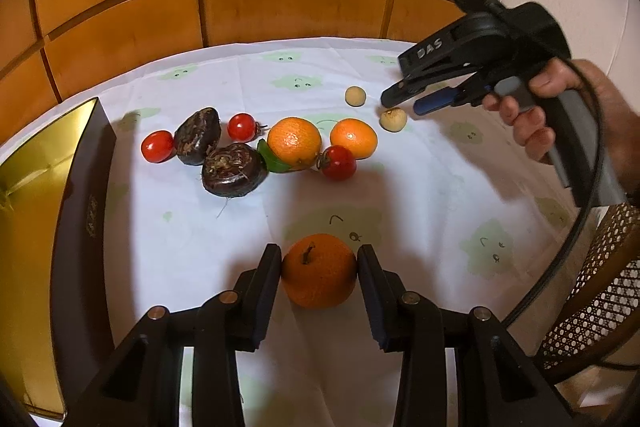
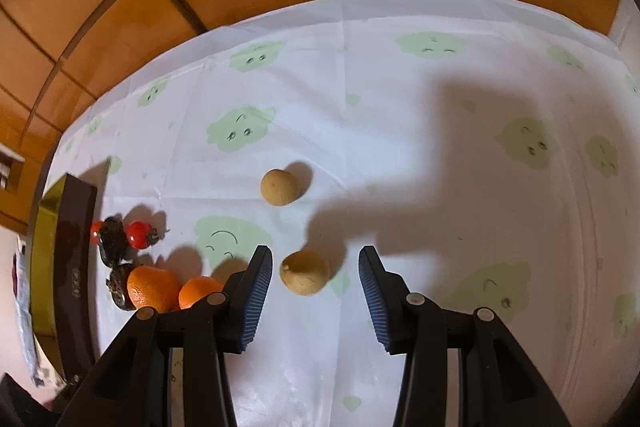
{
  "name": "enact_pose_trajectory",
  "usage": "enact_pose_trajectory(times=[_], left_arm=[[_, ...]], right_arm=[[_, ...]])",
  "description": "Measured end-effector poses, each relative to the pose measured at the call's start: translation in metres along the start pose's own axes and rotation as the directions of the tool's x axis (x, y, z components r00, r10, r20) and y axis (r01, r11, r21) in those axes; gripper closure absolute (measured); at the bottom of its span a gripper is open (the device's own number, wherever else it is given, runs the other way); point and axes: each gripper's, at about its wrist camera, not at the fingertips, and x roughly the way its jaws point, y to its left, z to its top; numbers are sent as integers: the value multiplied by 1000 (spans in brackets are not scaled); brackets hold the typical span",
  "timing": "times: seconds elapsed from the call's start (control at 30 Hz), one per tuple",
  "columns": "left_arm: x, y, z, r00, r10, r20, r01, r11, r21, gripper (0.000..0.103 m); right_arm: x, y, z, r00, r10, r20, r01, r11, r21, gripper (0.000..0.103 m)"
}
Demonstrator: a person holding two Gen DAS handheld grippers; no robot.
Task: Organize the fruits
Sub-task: 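Carry the mandarin into the gold tray with the left tool while the right tool grasps a tan longan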
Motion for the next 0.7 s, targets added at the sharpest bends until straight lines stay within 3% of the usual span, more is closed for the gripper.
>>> enact_pose_trajectory(times=[0.07, 0.1, 0.27, 0.4, 0.57, 0.7], left_arm=[[-2, 2, 1, 1000, -9, 3, 9, 1000, -10, 64], [-5, 3, 2, 1000, -12, 9, 12, 1000, -11, 64], [-30, 10, 9, 998, -45, 51, 47, 998, -44, 64], [-76, 39, 29, 987, -62, 148, 80, 989, -121, 64], [-113, 97, 46, 977, 44, 209, 10, 967, -253, 64], [-112, 156, 55, 975, 153, 163, -81, 922, -379, 63]], right_arm=[[7, 5, 0, 1000, -10, -12, 9, 999, -31, 64], [10, 8, 0, 999, -29, -17, 29, 998, -52, 74], [11, 15, -2, 998, -61, -15, 59, 992, -109, 75], [12, 12, -1, 998, -53, -20, 50, 993, -109, 75], [15, 11, -1, 999, -37, -10, 36, 995, -91, 75], [13, 11, -3, 999, -34, -11, 33, 995, -94, 75]])
